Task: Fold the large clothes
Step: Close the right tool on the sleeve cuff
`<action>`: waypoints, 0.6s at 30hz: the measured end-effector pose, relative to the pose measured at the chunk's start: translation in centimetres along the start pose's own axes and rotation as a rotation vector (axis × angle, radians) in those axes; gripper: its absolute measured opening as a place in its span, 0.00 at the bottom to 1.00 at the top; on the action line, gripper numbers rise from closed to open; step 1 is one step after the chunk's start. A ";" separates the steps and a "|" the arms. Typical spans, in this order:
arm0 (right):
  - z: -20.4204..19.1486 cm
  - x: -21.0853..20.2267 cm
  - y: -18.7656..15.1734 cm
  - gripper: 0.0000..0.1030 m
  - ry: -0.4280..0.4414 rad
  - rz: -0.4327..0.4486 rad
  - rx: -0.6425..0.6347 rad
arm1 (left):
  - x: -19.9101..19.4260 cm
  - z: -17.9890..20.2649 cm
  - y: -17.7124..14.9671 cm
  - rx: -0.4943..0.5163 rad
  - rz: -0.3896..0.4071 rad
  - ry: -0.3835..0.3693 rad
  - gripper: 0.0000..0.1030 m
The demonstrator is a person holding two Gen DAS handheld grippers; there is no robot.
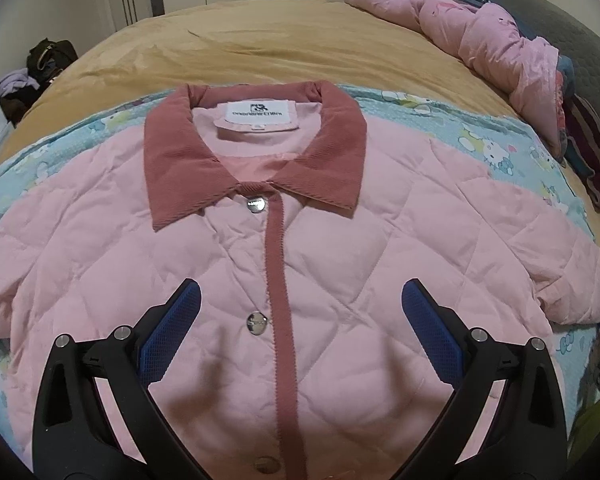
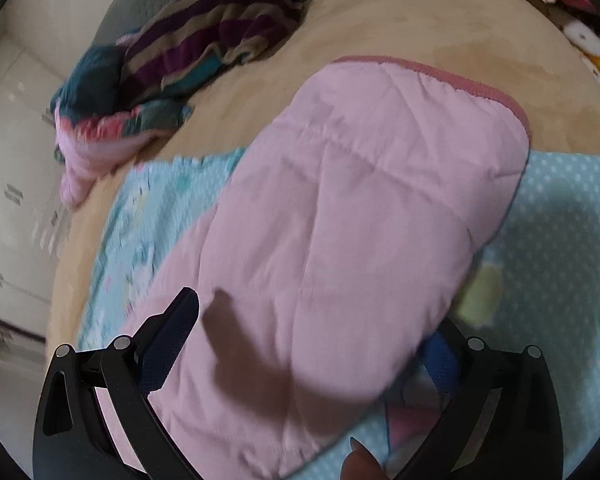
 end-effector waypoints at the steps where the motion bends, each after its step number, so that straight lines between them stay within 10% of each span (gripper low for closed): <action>1: 0.1 0.1 0.3 0.96 0.007 0.011 0.012 | -0.2 -0.2 0.1 -0.001 0.002 0.000 0.92; 3: 0.1 0.3 0.9 0.89 0.017 0.020 0.030 | -0.6 -0.5 0.2 -0.005 0.009 -0.003 0.92; 7: 0.3 0.3 1.9 0.36 0.091 0.000 0.072 | -1.5 -1.3 0.5 -0.024 0.016 -0.015 0.92; 18: -8.8 -5.7 3.3 0.19 0.299 0.026 -0.158 | -5.4 -2.4 1.8 -0.048 0.050 -0.049 0.92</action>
Point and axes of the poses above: each gripper's, at about its wrist camera, not at the fingertips, and x roughly the way its jaws point, z to its right, y to its top, the point moved 2 cm from there along x, roughly the way its jaws point, and after that the axes turned 11 degrees about y, right-handed, at the moved point
